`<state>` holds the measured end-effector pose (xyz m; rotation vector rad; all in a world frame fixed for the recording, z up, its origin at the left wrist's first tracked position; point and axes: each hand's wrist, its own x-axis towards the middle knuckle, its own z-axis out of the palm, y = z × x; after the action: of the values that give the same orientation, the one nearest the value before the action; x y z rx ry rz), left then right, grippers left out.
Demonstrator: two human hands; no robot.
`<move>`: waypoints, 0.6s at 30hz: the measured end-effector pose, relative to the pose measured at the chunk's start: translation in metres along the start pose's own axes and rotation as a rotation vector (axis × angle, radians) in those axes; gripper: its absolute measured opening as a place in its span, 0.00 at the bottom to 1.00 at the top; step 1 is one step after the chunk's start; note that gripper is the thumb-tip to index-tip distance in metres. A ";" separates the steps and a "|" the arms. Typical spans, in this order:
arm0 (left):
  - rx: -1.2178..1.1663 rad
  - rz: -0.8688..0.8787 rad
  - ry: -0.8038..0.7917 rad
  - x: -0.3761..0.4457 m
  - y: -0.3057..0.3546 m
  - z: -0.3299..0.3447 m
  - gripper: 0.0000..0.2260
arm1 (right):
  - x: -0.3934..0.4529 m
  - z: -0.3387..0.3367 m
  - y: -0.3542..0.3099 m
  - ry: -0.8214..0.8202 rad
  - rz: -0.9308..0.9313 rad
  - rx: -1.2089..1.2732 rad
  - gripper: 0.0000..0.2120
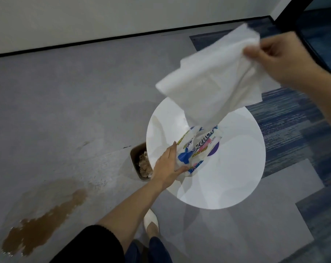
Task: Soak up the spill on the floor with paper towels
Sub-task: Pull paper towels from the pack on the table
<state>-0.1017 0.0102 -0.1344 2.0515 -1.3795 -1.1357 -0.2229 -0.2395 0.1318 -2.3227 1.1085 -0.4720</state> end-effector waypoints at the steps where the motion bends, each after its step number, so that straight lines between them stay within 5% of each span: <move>1: -0.004 -0.003 -0.008 -0.001 0.000 0.000 0.43 | 0.003 -0.002 0.000 0.102 -0.039 0.004 0.30; 4: 0.005 0.002 -0.014 -0.003 0.000 -0.001 0.43 | 0.004 0.002 -0.005 0.333 -0.168 0.025 0.29; 9: 0.034 -0.042 -0.044 -0.001 0.003 -0.004 0.44 | -0.027 0.046 -0.027 0.280 -0.449 -0.151 0.16; 12: 0.047 -0.017 -0.029 -0.002 0.003 -0.004 0.44 | -0.041 0.082 -0.013 -0.023 -0.464 -0.333 0.07; 18: 0.011 0.015 0.018 -0.003 -0.002 -0.002 0.41 | -0.066 0.133 0.036 -0.712 -0.095 -0.437 0.12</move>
<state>-0.0997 0.0131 -0.1333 2.0512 -1.3934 -1.1036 -0.2168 -0.1664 -0.0027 -2.5783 0.7913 0.5969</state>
